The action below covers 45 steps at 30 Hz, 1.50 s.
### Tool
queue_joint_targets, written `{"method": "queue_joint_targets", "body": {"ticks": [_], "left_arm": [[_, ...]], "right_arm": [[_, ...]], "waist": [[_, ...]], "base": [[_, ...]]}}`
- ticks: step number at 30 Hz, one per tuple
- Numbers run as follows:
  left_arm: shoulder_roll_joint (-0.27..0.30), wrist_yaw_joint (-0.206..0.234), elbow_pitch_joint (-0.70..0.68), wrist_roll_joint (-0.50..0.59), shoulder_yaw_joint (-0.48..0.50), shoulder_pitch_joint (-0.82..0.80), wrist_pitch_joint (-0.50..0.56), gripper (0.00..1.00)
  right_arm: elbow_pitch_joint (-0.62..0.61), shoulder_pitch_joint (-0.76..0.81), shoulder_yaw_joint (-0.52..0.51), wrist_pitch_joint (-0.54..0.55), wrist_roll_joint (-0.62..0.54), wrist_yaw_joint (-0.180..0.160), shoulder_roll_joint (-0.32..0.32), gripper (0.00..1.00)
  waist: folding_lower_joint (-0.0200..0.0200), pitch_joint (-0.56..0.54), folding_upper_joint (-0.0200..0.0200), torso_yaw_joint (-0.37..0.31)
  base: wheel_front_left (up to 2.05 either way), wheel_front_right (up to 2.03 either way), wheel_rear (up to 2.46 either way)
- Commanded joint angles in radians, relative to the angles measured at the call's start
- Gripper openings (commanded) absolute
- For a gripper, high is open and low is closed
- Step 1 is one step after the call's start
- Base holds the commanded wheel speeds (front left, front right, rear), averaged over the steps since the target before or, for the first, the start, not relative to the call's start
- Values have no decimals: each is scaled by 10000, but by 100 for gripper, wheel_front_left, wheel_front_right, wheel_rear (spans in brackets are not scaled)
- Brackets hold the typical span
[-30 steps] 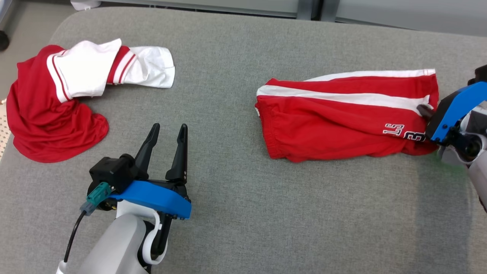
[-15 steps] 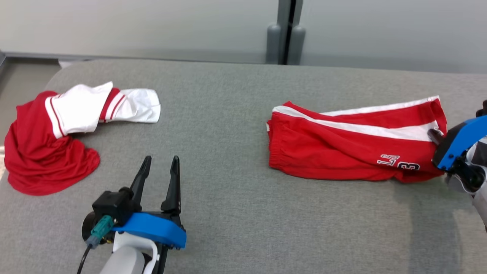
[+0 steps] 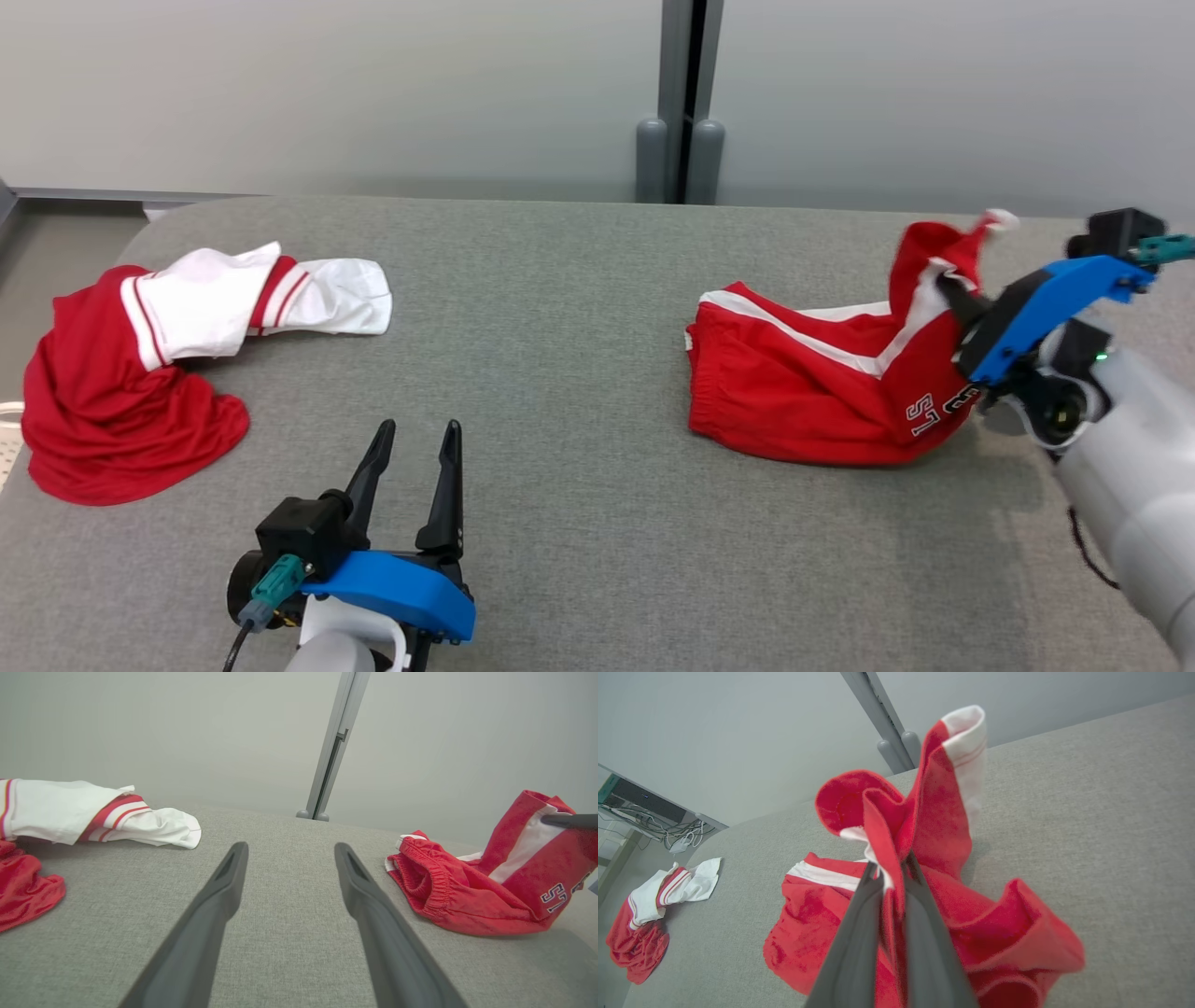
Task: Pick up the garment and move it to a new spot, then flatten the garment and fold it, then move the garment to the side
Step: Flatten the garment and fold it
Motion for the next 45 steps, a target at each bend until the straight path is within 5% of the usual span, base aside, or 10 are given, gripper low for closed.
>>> {"method": "queue_joint_targets", "body": {"ticks": [1,18,19,20,28,36,41,45], "left_arm": [[-41,-36,52,51,29,58,-45,100],[-412,-335,475,296,176,-158,-46,100],[-429,-345,490,313,201,-155,-46,100],[-442,-356,510,330,221,-154,-46,100],[-438,-382,599,450,403,-59,-47,100],[-443,-442,311,599,640,139,-46,100],[-512,-451,87,728,791,282,-46,100],[-561,-488,13,819,920,374,-46,100]], "right_arm": [[-41,-7,-12,43,81,3,187,0],[1402,-76,138,-453,-25,3,2114,5],[1394,-66,171,-529,-56,3,2216,31],[1354,-27,169,-579,-39,3,2325,100],[-248,406,401,-1083,-3,3,2476,100],[-3080,871,412,-2963,-139,1,928,100],[-2974,1199,-45,-3441,-649,3,-142,100],[-2493,1515,-774,-3475,-1081,3,-370,100]], "waist": [[1,-5,1,74],[1,166,1,1256],[1,166,1,1225],[1,154,1,1185],[1,-126,1,621],[1,-289,1,256],[1,-340,1,278],[1,-330,1,312]], "base": [[0,0,0],[0,0,0],[0,0,0],[0,0,0],[0,0,0],[0,0,0],[0,0,0],[0,0,0]]}}
